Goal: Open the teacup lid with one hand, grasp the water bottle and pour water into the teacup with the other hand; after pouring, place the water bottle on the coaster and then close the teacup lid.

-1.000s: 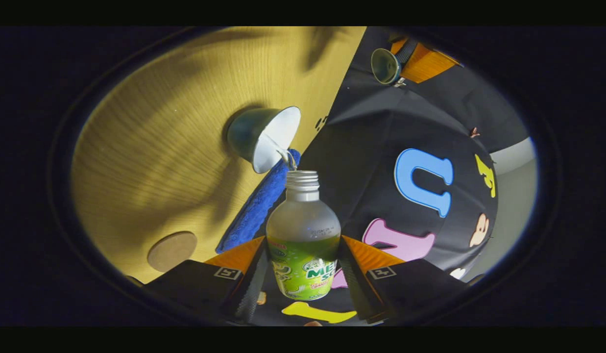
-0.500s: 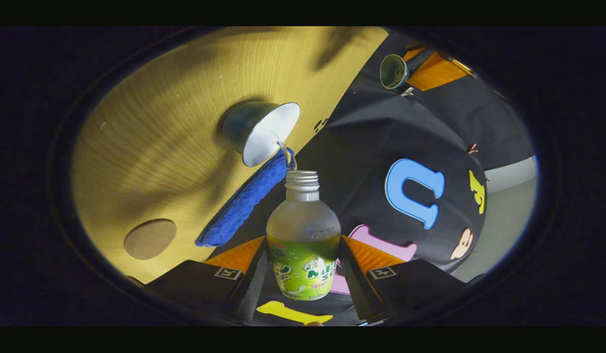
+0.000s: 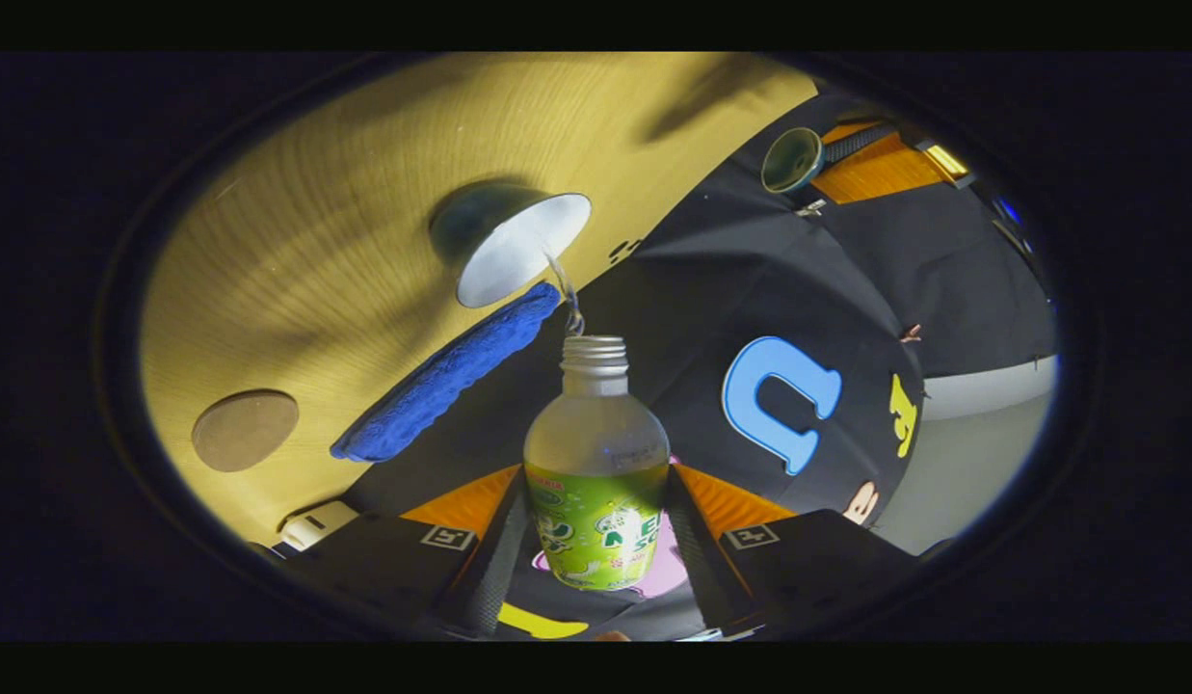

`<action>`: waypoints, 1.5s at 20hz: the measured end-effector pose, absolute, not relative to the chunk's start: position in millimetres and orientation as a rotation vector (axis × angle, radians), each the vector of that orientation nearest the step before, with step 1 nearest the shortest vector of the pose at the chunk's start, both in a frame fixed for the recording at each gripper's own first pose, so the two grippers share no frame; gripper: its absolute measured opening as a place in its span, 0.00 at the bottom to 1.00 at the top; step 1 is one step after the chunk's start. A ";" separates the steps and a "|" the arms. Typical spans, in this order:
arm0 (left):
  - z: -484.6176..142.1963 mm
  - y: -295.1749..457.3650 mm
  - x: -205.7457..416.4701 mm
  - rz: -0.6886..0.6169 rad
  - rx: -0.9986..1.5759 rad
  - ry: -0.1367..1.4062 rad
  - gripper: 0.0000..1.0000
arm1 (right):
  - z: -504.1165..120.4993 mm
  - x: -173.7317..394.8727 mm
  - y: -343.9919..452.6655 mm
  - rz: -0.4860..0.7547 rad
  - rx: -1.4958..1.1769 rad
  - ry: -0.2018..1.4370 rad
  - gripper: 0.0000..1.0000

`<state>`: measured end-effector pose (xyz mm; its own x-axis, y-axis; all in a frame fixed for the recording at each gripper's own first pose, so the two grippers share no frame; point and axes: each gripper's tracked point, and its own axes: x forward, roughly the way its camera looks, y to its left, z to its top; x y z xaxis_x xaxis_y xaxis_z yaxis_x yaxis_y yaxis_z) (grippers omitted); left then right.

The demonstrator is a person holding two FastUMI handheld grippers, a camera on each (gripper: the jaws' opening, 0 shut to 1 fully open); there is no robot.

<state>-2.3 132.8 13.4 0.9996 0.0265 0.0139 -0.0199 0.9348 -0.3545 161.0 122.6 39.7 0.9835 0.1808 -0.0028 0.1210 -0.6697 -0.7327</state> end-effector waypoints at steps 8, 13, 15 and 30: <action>13.0 132.8 -2.4 0.022 -0.365 -0.013 0.31 | 39.5 158.7 126.0 0.103 -2.339 -0.226 0.78; 12.1 132.6 -1.7 0.022 -0.366 -0.012 0.31 | 29.3 156.7 119.9 0.140 -2.209 -0.151 0.78; 12.2 133.7 -2.3 0.029 -0.363 -0.011 0.31 | 12.1 153.6 111.9 0.210 -1.978 -0.035 0.78; 21.8 91.7 -1.0 -0.010 -0.291 -0.022 0.31 | 41.8 89.5 86.4 0.445 -0.165 0.082 0.79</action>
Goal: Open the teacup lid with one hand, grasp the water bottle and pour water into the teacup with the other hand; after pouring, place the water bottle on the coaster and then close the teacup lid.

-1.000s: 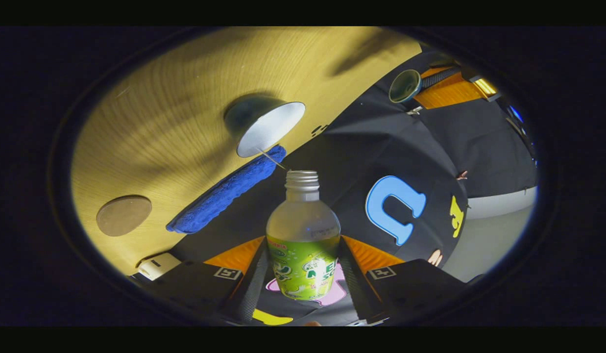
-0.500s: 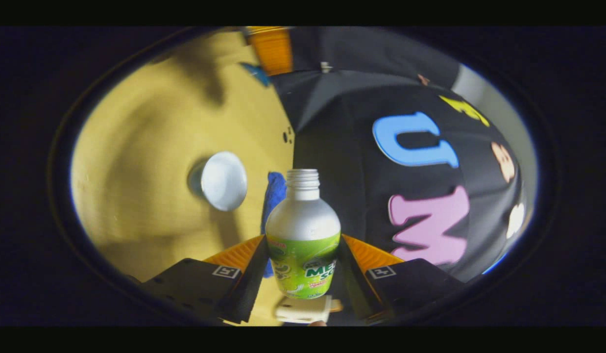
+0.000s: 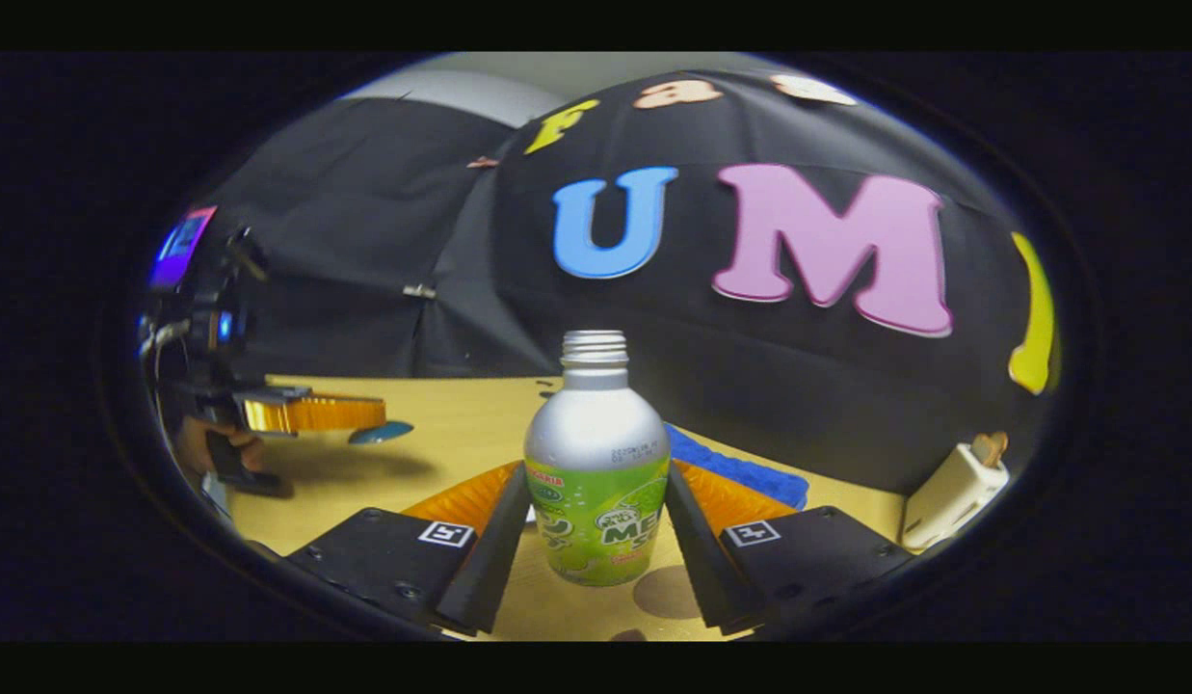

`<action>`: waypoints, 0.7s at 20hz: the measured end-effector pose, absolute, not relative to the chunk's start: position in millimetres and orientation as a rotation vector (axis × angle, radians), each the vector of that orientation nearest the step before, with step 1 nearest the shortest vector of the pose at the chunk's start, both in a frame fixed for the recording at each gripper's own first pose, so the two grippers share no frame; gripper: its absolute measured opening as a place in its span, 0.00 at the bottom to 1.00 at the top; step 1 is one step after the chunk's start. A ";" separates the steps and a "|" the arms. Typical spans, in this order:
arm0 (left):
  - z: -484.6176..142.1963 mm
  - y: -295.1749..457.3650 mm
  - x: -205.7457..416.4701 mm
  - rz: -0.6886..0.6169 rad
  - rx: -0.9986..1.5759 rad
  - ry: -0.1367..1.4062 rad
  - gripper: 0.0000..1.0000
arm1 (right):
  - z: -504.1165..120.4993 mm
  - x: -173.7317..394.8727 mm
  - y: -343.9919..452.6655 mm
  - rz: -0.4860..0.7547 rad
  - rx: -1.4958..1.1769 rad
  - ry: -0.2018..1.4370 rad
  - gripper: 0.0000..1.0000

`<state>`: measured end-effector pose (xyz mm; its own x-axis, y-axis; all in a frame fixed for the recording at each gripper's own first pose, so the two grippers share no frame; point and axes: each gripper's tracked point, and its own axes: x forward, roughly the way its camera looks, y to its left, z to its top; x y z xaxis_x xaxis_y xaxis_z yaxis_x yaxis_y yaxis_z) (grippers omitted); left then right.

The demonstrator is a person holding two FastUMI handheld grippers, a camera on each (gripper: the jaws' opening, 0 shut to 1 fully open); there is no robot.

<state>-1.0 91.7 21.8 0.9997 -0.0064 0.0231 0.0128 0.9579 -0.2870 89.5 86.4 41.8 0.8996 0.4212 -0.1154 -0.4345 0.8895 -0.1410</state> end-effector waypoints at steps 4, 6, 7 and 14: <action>23.3 75.8 -0.8 -0.023 -0.257 -0.022 0.31 | 43.8 100.3 28.6 0.354 -0.106 0.035 0.79; 23.0 71.2 0.2 -0.021 -0.234 -0.022 0.31 | 34.4 100.6 14.0 0.331 -0.058 0.044 0.79; 22.6 68.9 0.8 -0.020 -0.229 -0.021 0.31 | 29.2 102.1 7.9 0.323 -0.035 0.048 0.79; 15.0 57.1 3.5 -0.022 -0.221 0.008 0.31 | 0.5 119.7 -8.4 0.300 0.048 0.084 0.79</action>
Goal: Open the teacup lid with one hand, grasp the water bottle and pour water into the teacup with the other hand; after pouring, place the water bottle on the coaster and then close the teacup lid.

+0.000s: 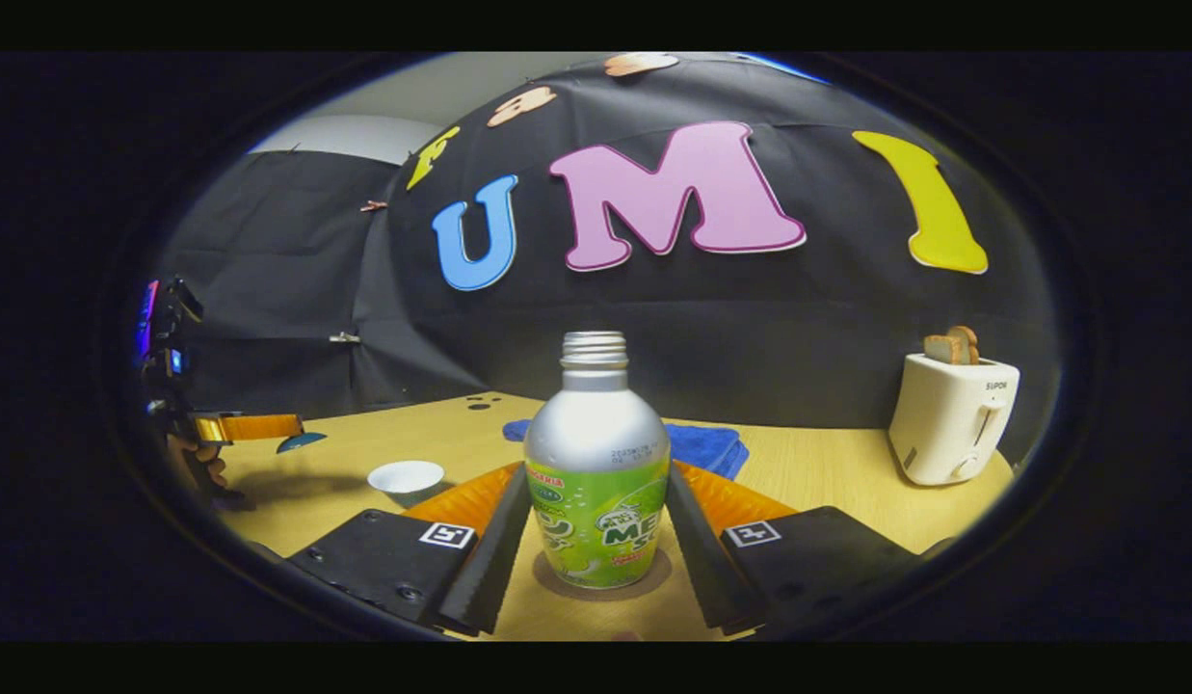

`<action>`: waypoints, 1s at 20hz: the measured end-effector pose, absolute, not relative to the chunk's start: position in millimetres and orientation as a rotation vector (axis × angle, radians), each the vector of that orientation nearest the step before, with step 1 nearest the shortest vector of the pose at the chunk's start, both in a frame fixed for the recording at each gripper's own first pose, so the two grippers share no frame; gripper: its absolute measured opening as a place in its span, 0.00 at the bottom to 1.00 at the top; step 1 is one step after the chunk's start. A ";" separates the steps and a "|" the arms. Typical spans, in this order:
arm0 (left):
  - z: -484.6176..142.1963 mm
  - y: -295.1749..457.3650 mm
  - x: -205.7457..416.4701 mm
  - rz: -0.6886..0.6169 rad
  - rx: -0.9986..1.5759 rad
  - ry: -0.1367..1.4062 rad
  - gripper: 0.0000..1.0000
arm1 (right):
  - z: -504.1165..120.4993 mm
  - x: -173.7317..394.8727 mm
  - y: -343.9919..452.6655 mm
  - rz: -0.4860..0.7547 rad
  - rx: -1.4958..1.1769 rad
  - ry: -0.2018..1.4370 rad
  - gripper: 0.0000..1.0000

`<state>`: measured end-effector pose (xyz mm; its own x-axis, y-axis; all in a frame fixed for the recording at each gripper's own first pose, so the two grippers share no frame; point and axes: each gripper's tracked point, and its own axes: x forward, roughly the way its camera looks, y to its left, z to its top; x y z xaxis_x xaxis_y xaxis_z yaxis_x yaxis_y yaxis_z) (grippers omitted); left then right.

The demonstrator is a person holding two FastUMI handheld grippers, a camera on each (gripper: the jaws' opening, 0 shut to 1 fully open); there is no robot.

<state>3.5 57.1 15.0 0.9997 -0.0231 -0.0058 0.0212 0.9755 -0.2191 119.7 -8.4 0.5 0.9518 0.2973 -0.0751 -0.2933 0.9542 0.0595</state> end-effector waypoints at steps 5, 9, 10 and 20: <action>9.3 56.9 8.2 -0.026 -0.236 0.017 0.31 | -5.7 120.8 -5.9 0.302 0.049 0.096 0.78; 4.4 60.8 9.7 -0.020 -0.239 0.029 0.31 | -1.8 122.9 -4.1 0.299 0.034 0.097 0.79; 4.3 61.6 9.6 -0.019 -0.239 0.029 0.31 | -2.1 121.7 -4.5 0.295 0.034 0.104 0.80; 27.1 38.8 31.8 -0.115 -0.196 -0.001 0.31 | -11.8 72.9 -25.9 0.255 0.006 0.165 0.89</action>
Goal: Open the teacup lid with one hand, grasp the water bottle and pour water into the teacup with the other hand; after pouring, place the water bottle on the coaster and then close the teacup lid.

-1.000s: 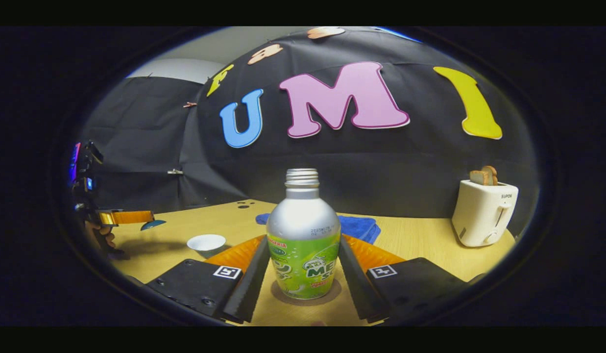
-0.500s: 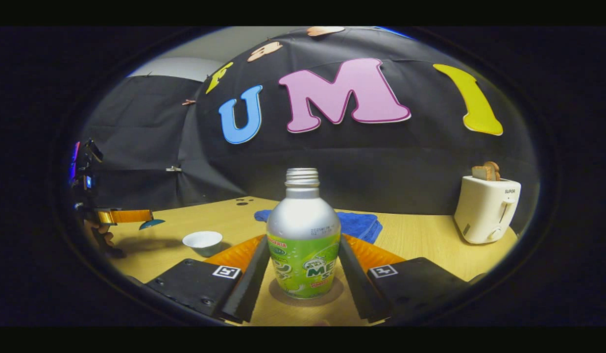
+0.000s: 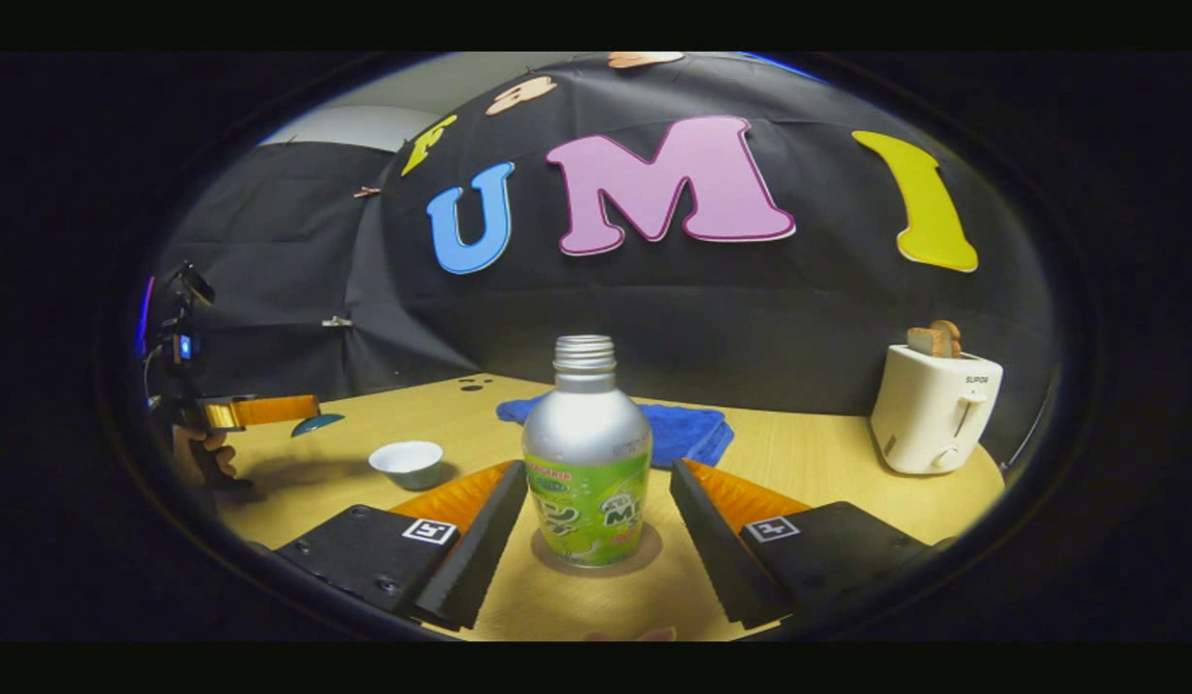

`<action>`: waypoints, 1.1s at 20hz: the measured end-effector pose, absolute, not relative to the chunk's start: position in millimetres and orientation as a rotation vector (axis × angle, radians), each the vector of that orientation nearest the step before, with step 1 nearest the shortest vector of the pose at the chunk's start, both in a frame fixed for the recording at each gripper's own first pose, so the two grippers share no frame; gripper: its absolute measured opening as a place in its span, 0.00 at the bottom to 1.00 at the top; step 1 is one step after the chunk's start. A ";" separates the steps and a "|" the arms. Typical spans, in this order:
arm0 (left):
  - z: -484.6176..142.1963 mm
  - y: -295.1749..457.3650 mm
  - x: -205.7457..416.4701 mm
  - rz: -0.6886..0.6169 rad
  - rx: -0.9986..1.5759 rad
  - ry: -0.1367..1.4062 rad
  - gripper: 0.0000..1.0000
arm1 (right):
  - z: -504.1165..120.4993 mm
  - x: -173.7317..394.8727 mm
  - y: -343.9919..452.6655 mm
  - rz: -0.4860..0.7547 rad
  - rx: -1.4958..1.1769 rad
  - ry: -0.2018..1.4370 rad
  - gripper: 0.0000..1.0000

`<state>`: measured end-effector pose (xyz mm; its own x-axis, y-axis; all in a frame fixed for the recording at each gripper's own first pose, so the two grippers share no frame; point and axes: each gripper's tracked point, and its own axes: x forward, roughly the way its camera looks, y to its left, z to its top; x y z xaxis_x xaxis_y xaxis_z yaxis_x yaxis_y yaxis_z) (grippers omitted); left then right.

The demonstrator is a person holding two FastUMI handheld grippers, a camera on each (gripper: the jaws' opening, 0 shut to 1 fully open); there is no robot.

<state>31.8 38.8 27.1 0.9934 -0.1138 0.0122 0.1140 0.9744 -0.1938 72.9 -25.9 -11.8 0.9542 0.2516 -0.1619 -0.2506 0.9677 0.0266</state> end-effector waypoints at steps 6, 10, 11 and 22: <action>24.7 19.6 65.4 -0.176 -0.130 0.019 0.31 | -18.1 37.7 -21.5 0.237 0.001 0.178 0.89; 3.4 10.9 87.0 -0.200 -0.056 0.094 0.31 | -16.9 4.4 -0.4 0.250 0.040 0.146 0.92; -0.3 8.0 92.0 -0.205 -0.046 0.107 0.31 | -16.4 -0.6 3.5 0.248 0.044 0.137 0.92; -18.9 -2.4 105.1 -0.178 -0.010 0.168 0.31 | -7.7 -16.2 -3.7 0.178 0.014 0.030 0.93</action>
<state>105.1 -2.4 -18.9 0.9702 -0.1767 -0.1656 0.1751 0.9842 -0.0247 -16.2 -3.7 -7.7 0.9838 0.1768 -0.0290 -0.1764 0.9842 0.0161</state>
